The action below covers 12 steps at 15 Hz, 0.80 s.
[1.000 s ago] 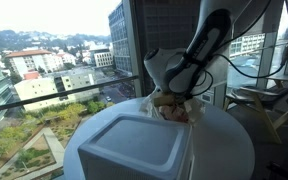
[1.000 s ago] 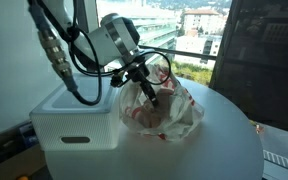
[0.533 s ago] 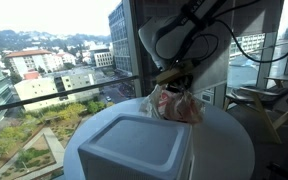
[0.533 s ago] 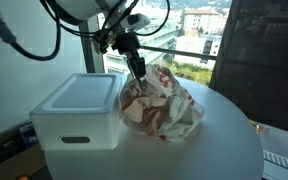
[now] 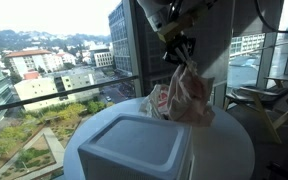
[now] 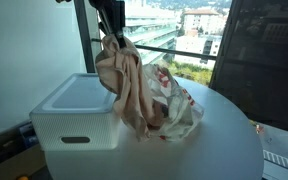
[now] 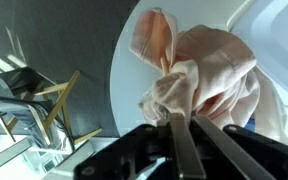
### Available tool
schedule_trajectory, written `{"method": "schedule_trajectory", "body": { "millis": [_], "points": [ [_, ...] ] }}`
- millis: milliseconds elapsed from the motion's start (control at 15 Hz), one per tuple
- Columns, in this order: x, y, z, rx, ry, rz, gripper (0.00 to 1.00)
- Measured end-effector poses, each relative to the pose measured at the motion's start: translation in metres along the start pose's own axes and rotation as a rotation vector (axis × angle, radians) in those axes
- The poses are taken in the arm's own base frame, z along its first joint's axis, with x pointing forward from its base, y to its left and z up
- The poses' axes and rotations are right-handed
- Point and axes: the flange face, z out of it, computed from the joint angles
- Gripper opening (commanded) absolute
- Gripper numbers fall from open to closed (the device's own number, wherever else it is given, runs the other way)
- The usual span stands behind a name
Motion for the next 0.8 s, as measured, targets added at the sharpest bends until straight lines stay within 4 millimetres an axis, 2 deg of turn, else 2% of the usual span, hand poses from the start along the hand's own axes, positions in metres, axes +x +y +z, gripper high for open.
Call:
{"method": "schedule_trajectory", "body": {
  "millis": [267,400,533,800],
  "points": [
    [-0.019,0.001,-0.082,0.079,0.181,-0.028,0.02],
    [-0.026,-0.005,-0.113,0.128,0.259,-0.046,0.02],
    [-0.032,-0.012,-0.133,0.162,0.307,-0.074,0.02],
    [-0.041,-0.021,-0.158,0.215,0.393,-0.115,0.02]
  ]
}}
